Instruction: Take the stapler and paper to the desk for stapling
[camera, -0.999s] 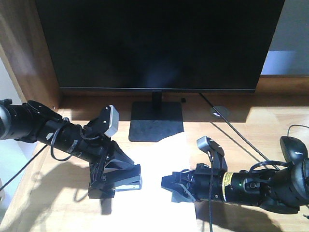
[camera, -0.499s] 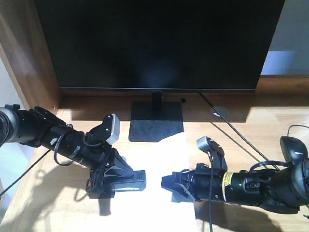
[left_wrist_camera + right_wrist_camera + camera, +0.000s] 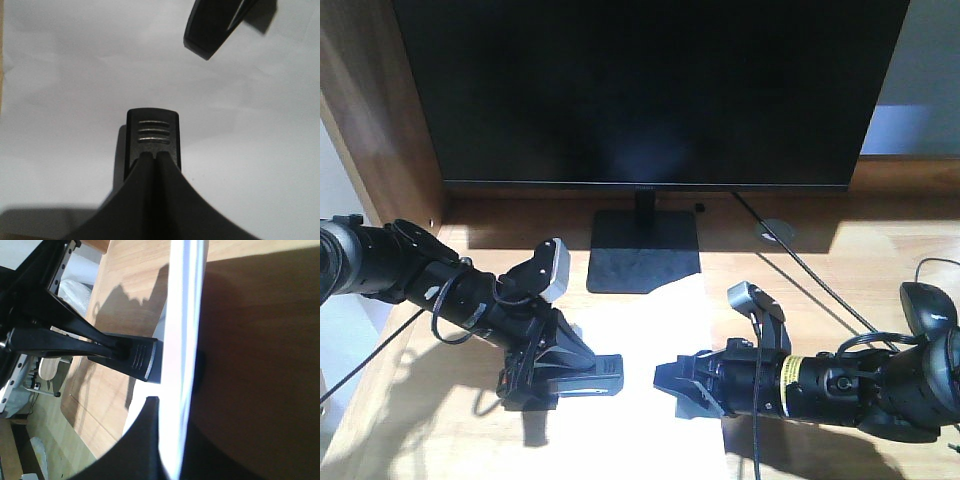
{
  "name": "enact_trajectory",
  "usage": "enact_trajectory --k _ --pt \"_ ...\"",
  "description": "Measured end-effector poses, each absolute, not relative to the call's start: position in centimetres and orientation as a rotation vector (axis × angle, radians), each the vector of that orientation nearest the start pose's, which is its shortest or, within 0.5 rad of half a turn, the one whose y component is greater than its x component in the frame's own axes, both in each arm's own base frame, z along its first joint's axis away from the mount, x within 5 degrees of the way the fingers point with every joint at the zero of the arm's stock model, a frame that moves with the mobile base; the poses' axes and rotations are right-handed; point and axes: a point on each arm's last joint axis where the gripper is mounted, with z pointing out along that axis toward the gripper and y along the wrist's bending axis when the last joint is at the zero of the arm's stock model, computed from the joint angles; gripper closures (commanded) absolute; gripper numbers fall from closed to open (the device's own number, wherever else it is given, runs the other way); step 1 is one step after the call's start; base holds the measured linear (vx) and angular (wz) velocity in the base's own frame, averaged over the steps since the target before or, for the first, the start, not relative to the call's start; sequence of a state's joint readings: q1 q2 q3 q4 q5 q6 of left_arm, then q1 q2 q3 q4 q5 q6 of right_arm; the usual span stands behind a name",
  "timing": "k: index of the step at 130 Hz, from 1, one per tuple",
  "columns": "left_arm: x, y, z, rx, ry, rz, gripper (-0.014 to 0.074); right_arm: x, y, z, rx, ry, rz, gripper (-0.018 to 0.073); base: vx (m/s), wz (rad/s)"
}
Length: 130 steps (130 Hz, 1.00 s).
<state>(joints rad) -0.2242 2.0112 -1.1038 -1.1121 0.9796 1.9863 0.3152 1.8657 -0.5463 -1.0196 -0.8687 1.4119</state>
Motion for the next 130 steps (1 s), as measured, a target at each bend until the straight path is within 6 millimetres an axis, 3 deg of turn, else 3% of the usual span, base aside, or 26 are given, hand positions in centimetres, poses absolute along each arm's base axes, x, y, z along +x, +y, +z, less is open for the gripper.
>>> enact_trajectory --k 48,106,130 --pt "32.9 -14.6 13.9 1.613 1.855 -0.908 0.0603 24.5 14.2 10.9 -0.074 2.369 1.268 0.0562 0.00 0.00" --pt "32.1 -14.2 19.7 1.615 1.732 -0.738 0.0603 24.5 14.2 10.9 -0.074 2.368 1.268 0.0561 0.00 0.00" --pt "31.8 -14.1 21.0 1.611 1.700 -0.715 0.0601 24.5 14.2 10.9 -0.075 2.367 1.268 0.0517 0.00 0.00"
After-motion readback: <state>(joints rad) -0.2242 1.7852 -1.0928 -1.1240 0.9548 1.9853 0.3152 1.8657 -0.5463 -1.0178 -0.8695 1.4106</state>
